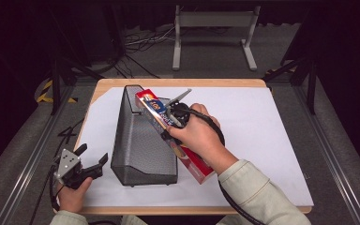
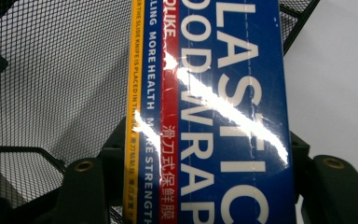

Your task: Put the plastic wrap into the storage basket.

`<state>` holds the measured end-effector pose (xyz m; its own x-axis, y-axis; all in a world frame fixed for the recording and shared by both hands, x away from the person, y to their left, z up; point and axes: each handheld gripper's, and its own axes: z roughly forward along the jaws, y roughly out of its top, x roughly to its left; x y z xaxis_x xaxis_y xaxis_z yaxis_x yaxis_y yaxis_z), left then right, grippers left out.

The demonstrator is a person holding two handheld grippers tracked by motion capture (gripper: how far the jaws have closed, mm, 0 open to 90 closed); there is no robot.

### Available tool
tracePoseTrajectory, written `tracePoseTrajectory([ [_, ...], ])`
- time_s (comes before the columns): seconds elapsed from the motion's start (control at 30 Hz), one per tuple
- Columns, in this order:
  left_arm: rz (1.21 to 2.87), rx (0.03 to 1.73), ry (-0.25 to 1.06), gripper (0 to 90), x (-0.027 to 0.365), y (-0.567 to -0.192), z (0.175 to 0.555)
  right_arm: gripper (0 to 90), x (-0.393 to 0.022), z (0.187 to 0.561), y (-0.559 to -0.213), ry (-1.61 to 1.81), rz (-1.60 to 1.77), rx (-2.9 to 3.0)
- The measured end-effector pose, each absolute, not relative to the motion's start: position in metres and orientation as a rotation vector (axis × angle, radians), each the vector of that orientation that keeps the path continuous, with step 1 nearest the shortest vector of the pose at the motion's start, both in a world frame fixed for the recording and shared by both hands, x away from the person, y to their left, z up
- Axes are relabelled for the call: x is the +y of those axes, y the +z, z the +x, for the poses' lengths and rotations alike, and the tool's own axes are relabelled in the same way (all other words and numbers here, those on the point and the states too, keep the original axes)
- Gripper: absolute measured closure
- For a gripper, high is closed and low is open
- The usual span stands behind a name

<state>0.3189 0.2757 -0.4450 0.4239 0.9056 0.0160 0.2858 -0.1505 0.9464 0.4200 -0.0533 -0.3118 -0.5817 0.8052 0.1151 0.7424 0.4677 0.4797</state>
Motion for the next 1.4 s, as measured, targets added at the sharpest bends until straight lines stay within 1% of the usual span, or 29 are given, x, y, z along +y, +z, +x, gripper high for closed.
tracePoseTrajectory([
  [0.23, 1.672, 1.053, 0.773, 15.4, 0.276, -0.445, 0.319, 39.8, -0.041, 0.422, -0.314, 0.759, 1.452, 2.537],
  [0.6, 1.678, 1.045, 0.773, 15.4, 0.276, -0.445, 0.318, 39.7, -0.024, 0.424, -0.323, 0.769, 1.463, 2.515],
  [1.4, 1.669, 1.052, 0.777, 15.2, 0.281, -0.445, 0.308, 39.3, -0.003, 0.441, -0.349, 0.597, 1.518, 2.558],
])
